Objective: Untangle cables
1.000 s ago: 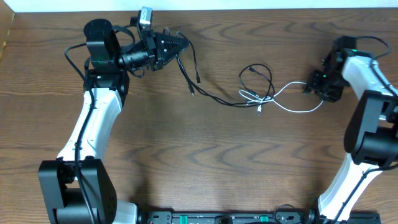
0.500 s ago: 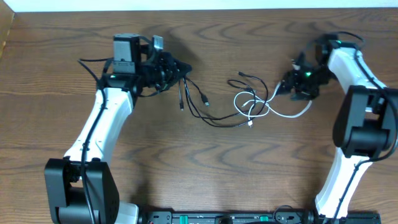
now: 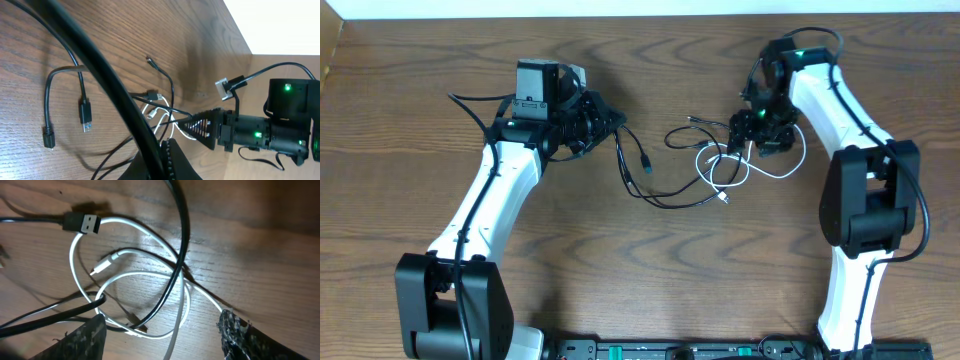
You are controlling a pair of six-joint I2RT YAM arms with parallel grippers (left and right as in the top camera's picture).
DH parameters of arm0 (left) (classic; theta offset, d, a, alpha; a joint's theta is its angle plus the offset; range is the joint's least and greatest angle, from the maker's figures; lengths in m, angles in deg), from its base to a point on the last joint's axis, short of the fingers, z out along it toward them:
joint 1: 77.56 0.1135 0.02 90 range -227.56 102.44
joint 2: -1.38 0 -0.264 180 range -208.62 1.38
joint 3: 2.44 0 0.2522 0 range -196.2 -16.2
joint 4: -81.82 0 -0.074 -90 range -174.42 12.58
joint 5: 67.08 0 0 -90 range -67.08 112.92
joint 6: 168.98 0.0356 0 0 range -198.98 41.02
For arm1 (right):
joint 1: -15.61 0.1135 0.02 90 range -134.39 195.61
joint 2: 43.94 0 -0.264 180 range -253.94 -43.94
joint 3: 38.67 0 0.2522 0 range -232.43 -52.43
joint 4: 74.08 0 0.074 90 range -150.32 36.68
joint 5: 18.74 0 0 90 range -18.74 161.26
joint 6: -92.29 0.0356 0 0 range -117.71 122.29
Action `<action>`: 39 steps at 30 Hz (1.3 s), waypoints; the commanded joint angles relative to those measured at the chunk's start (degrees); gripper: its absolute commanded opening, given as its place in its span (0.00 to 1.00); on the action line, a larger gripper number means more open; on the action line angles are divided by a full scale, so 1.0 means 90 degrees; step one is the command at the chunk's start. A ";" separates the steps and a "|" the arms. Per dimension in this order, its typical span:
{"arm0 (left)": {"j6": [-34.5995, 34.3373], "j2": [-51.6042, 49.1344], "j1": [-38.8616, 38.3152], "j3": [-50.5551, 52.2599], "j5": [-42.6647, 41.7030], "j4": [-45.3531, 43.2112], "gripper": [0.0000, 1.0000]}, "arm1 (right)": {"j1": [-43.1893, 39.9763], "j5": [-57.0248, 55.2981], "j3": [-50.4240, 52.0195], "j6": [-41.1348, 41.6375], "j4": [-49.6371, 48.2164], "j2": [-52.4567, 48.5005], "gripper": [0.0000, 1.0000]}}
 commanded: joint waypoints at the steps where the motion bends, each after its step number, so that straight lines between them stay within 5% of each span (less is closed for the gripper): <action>1: 0.0143 -0.0002 -0.0015 -0.0051 0.0155 0.0019 0.08 | 0.0182 -0.0427 0.0163 0.0221 0.0012 0.0039 0.66; 5: 0.0143 -0.0002 -0.0015 -0.0051 0.0194 0.0017 0.07 | 0.0299 -0.1297 0.0318 0.0981 -0.0233 0.0039 0.54; 9: -0.0092 -0.0002 -0.0012 -0.0051 0.0408 -0.0005 0.07 | 0.0304 -0.1450 0.0274 0.1185 -0.0653 0.0053 0.01; 15: -0.0146 -0.0002 -0.0015 -0.0051 0.0678 -0.0044 0.08 | 0.0308 -0.1105 -0.0308 0.0891 -0.0537 0.0515 0.01; 24: -0.0146 -0.0002 -0.0012 -0.0051 0.0862 -0.0044 0.11 | 0.0308 0.1241 -0.1401 0.0476 -0.0823 0.2334 0.01; 34: -0.0146 -0.0002 -0.0015 -0.0051 0.0974 -0.0034 0.17 | 0.0272 0.1239 -0.1481 0.1061 -0.2242 0.4065 0.01; 39: -0.0143 -0.0002 -0.0012 -0.0051 0.1005 -0.0032 0.31 | 0.0117 0.1190 -0.1481 0.1129 -0.2773 0.4490 0.01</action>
